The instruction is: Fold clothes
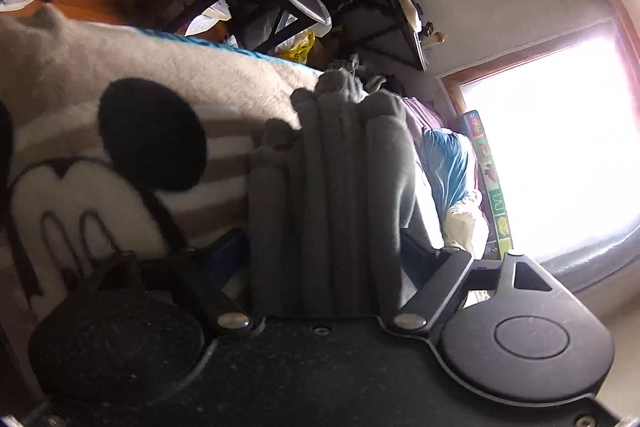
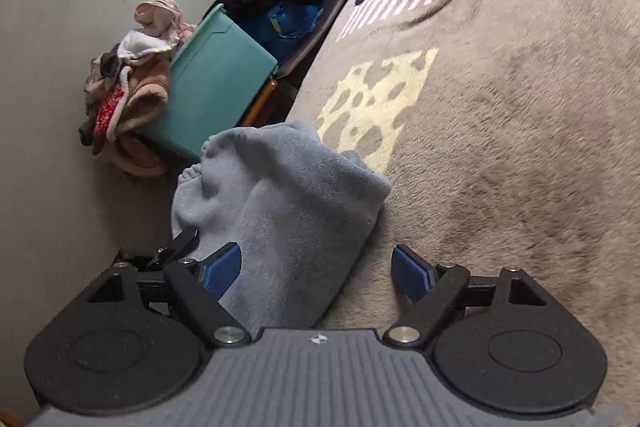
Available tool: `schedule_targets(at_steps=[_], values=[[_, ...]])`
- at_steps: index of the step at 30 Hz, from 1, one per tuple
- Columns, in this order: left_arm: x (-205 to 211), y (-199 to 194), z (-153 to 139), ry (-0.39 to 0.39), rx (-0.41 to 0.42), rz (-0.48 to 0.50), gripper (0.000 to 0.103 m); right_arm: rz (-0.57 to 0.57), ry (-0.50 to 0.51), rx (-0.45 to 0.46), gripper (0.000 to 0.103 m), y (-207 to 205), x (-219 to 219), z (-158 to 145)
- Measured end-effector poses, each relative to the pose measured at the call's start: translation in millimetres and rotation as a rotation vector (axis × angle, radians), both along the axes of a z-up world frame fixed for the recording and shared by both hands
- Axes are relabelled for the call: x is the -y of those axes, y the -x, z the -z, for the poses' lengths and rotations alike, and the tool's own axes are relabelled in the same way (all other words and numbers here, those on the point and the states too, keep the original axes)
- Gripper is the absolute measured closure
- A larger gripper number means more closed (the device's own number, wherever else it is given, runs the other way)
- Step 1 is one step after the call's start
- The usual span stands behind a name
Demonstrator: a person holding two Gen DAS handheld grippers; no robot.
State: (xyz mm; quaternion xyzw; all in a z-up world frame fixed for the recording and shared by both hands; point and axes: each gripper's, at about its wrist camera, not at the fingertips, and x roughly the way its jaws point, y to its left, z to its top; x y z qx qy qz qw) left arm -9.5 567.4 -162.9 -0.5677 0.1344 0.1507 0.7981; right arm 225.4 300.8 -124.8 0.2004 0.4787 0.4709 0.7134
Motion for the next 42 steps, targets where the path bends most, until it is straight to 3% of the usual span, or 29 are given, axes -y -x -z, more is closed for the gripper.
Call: schedule_targets(at_steps=[1,2,5,7,9,12,14,15,16,17,18,21,22,26,28,30,34,37,42], values=[[-4,-7,-2,0.001,0.012,0.02,0.051,0.02,-0.011,0.012,0.025,-1,-7,1],[-8,-13,-5,0.003,0.025,0.04,0.067,0.034,-0.014,0.027,0.036,-3,-13,2],[-7,-19,-11,-0.045,0.071,0.042,0.075,0.071,-0.029,0.03,0.042,-10,-25,5],[-9,-16,-24,-0.096,0.13,0.025,0.077,0.054,-0.049,0.057,0.057,-17,-30,-1],[-7,-4,-39,-0.151,0.211,-0.013,0.077,0.011,-0.123,0.113,0.058,-25,-36,-19],[-14,9,-50,-0.132,0.268,-0.091,0.077,-0.018,-0.17,0.097,0.058,-37,-59,-42],[-20,8,-43,-0.095,0.203,-0.143,0.075,-0.047,-0.104,0.1,0.055,-44,-83,-44],[-27,-1,-34,-0.07,0.125,-0.166,0.073,-0.057,-0.021,0.111,0.045,-46,-97,-38],[-26,1,-25,-0.07,0.104,-0.169,0.065,-0.064,0.035,0.125,0.035,-48,-105,-28],[-25,2,-16,-0.069,0.083,-0.172,0.058,-0.073,0.07,0.142,0.034,-48,-109,-18],[-24,4,-8,-0.069,0.062,-0.175,0.059,-0.083,0.104,0.159,0.029,-48,-113,-8],[-17,14,9,-0.064,0.029,-0.179,0.05,-0.124,0.165,0.234,0.028,-36,-107,-12],[-9,23,10,-0.053,0.041,-0.186,0.041,-0.132,0.162,0.244,0.027,-31,-97,-11],[34,61,33,0.06,0.155,-0.206,0.039,-0.166,0.11,0.305,0.028,-11,-43,-3],[56,75,38,0.089,0.175,-0.178,0.039,-0.17,0.097,0.286,0.028,-5,-8,-3],[80,85,34,0.061,0.156,-0.141,0.037,-0.154,0.085,0.25,0.029,-3,30,-2],[121,91,19,0.013,0.065,-0.027,0.022,-0.084,0.094,0.198,0.036,5,112,-1],[148,87,8,-0.016,-0.015,0.082,0.022,0.022,0.091,0.124,0.036,15,180,2],[201,66,-38,-0.166,-0.061,0.22,0.015,0.177,0.057,0.02,0.036,46,284,12]])
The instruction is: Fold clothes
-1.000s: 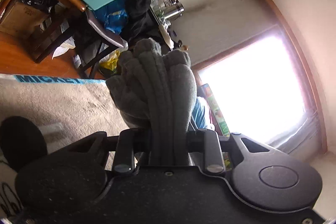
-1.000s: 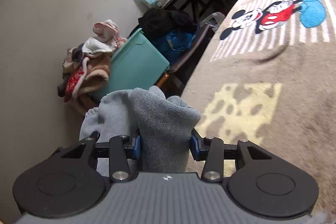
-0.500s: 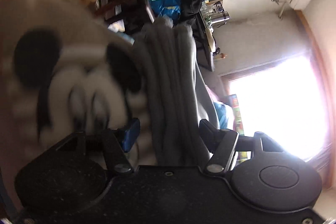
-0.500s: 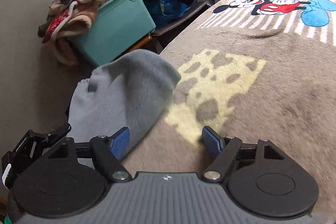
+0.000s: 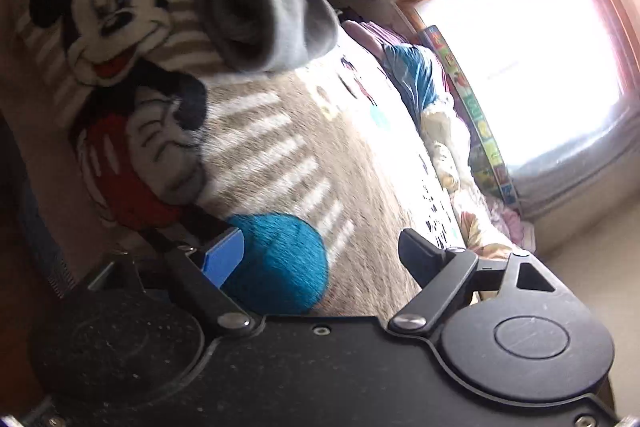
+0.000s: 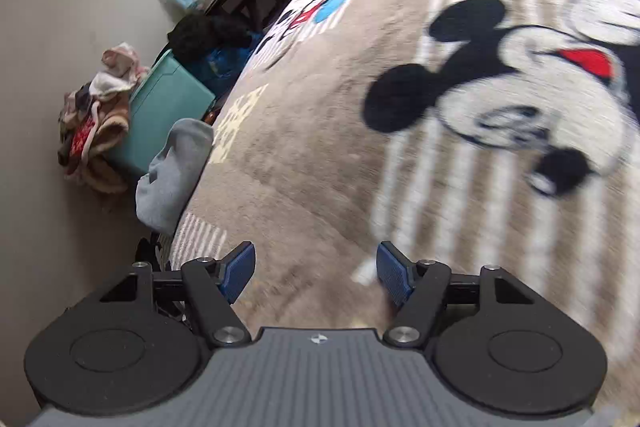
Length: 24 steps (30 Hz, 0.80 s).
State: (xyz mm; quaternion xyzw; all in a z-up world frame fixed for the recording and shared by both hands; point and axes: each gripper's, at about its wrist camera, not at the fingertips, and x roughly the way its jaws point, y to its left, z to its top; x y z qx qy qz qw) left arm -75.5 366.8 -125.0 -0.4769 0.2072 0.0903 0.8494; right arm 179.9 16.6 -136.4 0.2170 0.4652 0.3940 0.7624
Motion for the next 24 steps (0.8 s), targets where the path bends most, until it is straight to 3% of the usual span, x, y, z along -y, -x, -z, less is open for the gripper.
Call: schedule_targets(at_steps=[5,9,14,16,20,24], values=[[67,-24,-44,-0.16,-0.048,0.146,0.0,0.139,0.006,-0.046,0.035,35,85,4],[134,-42,-63,-0.304,-0.074,0.231,0.0,0.265,0.015,-0.082,0.001,55,141,-1],[219,-56,-96,-0.591,-0.091,0.315,0.0,0.34,0.1,0.013,0.0,84,192,-43],[246,-58,-106,-0.686,-0.034,0.356,0.0,0.373,0.172,0.075,0.0,95,209,-63],[290,-67,-123,-0.711,-0.022,0.463,0.0,0.43,0.286,0.259,0.0,121,227,-101],[322,-70,-135,-0.728,-0.004,0.485,0.0,0.485,0.361,0.343,0.0,136,245,-123]])
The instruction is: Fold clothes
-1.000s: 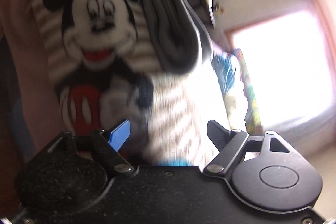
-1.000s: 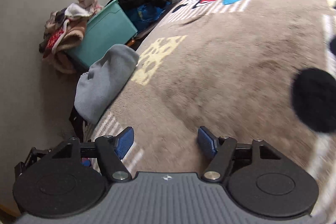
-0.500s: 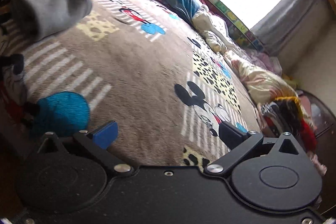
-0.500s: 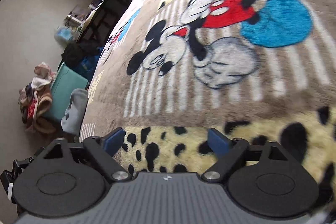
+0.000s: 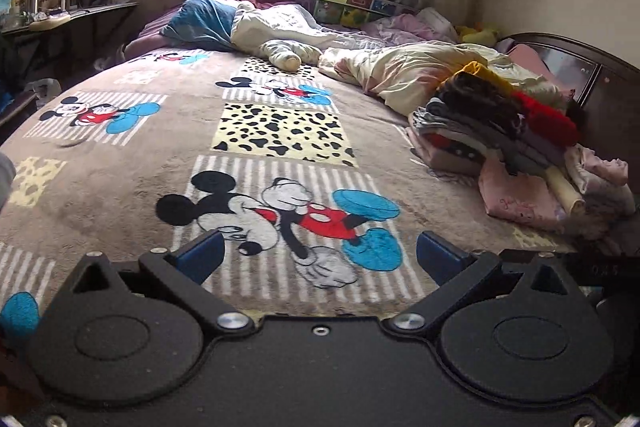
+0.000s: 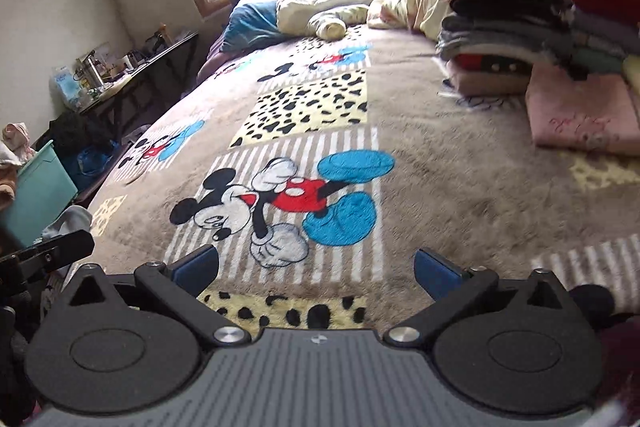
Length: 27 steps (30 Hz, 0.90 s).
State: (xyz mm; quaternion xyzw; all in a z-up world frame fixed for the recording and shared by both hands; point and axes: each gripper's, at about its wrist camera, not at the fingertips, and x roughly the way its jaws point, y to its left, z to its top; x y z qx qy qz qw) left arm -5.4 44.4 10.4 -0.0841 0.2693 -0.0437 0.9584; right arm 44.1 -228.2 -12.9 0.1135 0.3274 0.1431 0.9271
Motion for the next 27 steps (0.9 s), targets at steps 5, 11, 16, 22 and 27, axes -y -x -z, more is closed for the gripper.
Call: schedule_targets(at_steps=[5,11,16,22,27], values=[[37,-4,-6,-0.056,-0.03,-0.005,0.0,0.08,0.105,0.007,0.0,12,8,-15],[60,-2,-7,-0.141,-0.053,0.024,0.0,0.111,0.128,-0.011,0.0,25,8,-21],[65,3,-10,-0.167,-0.052,0.031,0.0,0.119,0.166,-0.004,0.0,22,4,-22],[69,6,-13,-0.197,-0.049,0.024,0.0,0.118,0.201,0.013,0.0,31,-12,-35],[65,3,-15,-0.191,-0.061,-0.001,0.0,0.111,0.19,0.009,0.0,25,-16,-37]])
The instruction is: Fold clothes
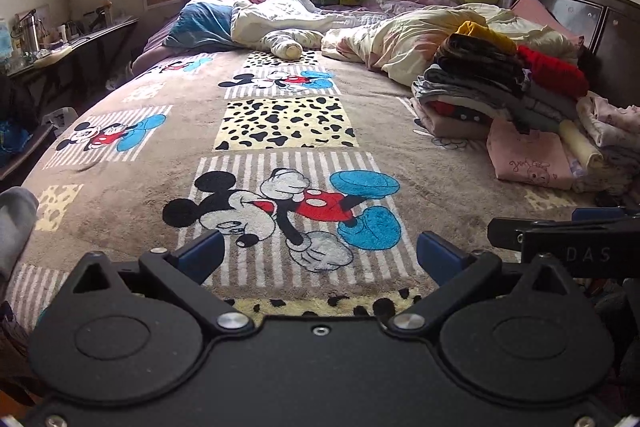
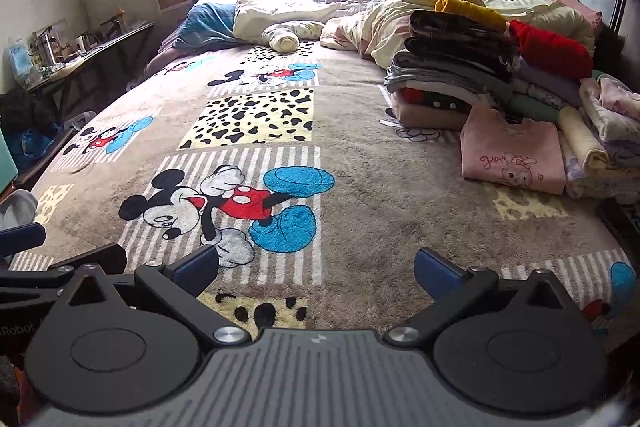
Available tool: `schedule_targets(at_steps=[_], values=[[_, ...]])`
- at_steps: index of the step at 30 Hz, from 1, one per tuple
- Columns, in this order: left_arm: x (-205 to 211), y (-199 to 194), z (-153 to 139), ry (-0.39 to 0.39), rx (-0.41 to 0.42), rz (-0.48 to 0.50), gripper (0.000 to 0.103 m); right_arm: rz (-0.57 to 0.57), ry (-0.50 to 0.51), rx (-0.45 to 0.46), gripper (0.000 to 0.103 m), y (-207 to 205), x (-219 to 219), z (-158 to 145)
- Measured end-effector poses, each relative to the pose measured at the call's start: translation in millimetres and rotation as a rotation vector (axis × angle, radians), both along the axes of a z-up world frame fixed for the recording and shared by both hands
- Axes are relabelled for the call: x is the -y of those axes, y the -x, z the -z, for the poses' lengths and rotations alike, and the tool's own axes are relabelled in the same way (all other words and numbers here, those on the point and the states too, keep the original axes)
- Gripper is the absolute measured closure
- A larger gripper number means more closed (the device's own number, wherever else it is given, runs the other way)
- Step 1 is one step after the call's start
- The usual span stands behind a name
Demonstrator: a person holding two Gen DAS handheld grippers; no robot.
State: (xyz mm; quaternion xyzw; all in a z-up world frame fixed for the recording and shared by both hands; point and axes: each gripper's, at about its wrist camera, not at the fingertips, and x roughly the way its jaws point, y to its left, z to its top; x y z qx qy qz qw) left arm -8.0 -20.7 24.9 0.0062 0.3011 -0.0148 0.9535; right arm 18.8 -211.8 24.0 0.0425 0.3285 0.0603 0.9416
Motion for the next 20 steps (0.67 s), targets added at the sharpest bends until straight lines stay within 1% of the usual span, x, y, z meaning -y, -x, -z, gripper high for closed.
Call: schedule_targets(at_steps=[6,17,20], values=[[-2,-6,-2,-0.042,0.008,-0.037,0.0,-0.019,-0.022,-0.016,0.0,-9,-1,1],[0,-20,1,-0.002,-0.038,-0.031,0.0,-0.023,-0.053,-0.021,0.0,-16,0,-4],[2,-19,0,-0.013,-0.016,-0.038,0.0,-0.025,-0.059,-0.023,0.0,-17,-1,-6]])
